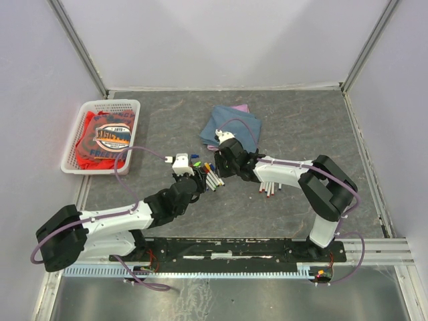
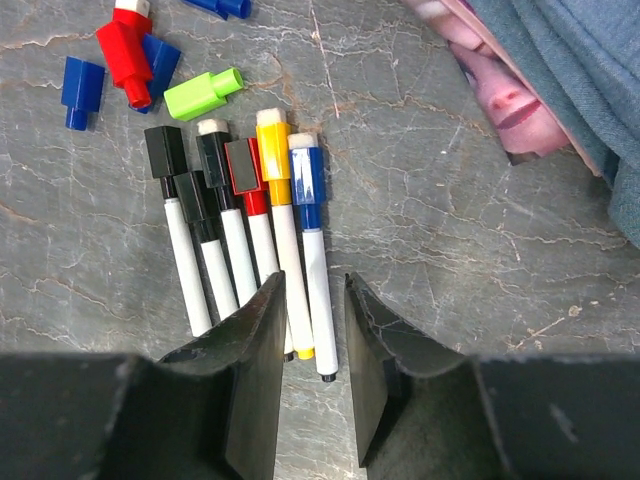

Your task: Open the pen caps

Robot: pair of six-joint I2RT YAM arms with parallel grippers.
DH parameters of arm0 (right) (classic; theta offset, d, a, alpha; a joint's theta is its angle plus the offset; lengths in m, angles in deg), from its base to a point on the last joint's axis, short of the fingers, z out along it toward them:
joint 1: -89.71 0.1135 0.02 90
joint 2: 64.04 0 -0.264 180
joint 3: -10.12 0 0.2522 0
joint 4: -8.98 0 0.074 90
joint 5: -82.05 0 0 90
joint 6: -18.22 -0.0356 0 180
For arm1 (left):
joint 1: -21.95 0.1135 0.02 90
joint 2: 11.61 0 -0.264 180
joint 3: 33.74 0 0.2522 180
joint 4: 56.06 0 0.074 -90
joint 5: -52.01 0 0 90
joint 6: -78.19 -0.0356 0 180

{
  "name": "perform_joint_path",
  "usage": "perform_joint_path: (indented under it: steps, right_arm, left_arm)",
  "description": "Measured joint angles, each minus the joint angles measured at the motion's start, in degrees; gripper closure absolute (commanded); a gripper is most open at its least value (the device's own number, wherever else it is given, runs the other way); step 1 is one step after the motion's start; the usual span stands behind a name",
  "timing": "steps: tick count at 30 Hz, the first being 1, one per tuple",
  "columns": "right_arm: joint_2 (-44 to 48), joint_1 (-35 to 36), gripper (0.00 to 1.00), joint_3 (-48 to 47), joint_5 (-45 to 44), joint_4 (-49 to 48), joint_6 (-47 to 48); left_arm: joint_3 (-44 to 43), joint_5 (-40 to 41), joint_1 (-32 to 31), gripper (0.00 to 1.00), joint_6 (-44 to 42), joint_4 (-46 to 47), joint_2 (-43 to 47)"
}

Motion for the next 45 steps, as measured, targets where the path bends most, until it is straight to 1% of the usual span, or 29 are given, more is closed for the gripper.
perform_joint_path:
  steps: [11,37,42,45]
  right_arm:
    - [-0.26,0.00,0.65,0.02,-0.42,-0.02,0.00]
    - [-3.82,0.87,0.66,-0.26,-1.49,0.11,0.46]
    - [-4.17,2.29,0.69,-1.31,-4.28,2.25,1.38]
    - [-4.42,3.08,0.74,-1.75,-6.21,3.23,1.79]
  left_arm:
    - [0.42,-0.87,0.87,0.52,0.02,2.34,-0.72]
    - [0.63,-1.79,1.22,0.52,0.04,3.52,-2.29]
    - [0.63,-1.81,1.31,0.52,0.04,3.63,-2.29]
    - [0.63,-1.81,1.46,0.52,0.04,3.72,-2.29]
